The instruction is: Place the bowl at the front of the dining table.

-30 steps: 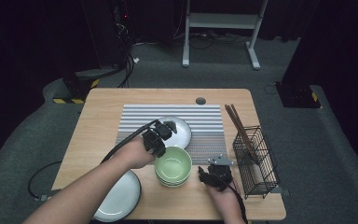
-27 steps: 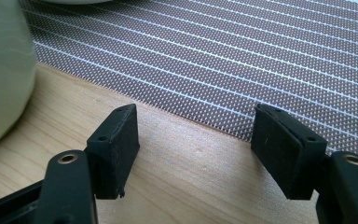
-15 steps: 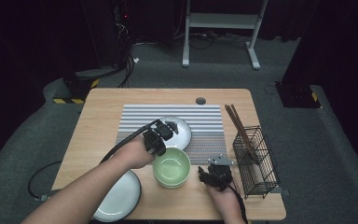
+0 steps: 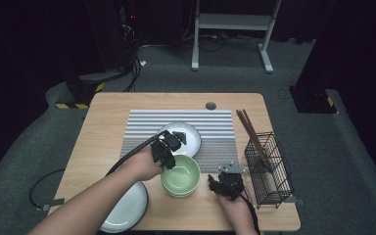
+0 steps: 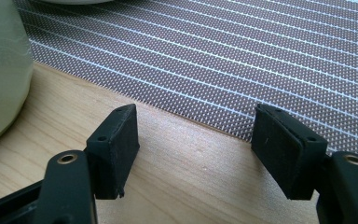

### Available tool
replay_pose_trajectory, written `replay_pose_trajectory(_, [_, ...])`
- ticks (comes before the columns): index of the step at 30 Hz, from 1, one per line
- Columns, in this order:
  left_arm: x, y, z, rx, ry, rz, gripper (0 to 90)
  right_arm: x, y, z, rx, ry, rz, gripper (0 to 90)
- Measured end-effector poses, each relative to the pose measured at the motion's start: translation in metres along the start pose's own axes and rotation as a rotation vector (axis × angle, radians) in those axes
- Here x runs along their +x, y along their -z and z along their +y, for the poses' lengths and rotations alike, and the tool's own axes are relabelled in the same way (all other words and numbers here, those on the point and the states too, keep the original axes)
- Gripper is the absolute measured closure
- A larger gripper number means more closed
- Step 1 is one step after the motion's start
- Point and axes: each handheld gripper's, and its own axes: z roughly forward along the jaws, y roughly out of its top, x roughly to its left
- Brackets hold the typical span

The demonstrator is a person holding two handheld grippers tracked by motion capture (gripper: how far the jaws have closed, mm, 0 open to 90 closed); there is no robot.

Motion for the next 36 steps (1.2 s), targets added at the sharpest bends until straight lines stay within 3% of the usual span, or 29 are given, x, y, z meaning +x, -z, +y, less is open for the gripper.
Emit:
replay_pose_trajectory(5, [-0.002,-0.001,0.001,0.003,-0.01,0.005,77.8,0.0,0.0,0.0,-0.001,-0.001,0.002,31.4])
replay_pose_trajectory(15, [0.002,0.006,0.0,-0.019,0.009,-0.013,81.5,0.0,0.0,0.0,-0.001,-0.002,0.001,31.4])
replay_pose_trajectory(23, [-0.002,0.011,0.002,-0.04,-0.016,0.021,83.3,0.0,0.0,0.0,0.0,-0.001,0.003,31.3])
replay_pose_trajectory(25, [-0.001,0.014,0.001,-0.046,-0.005,0.003,85.7,0.0,0.0,0.0,0.0,-0.003,0.003,31.3])
replay_pose_trajectory(36, [0.0,0.013,-0.003,-0.079,0.008,-0.006,85.7,-0.001,0.0,0.0,-0.002,-0.007,0.01,31.2])
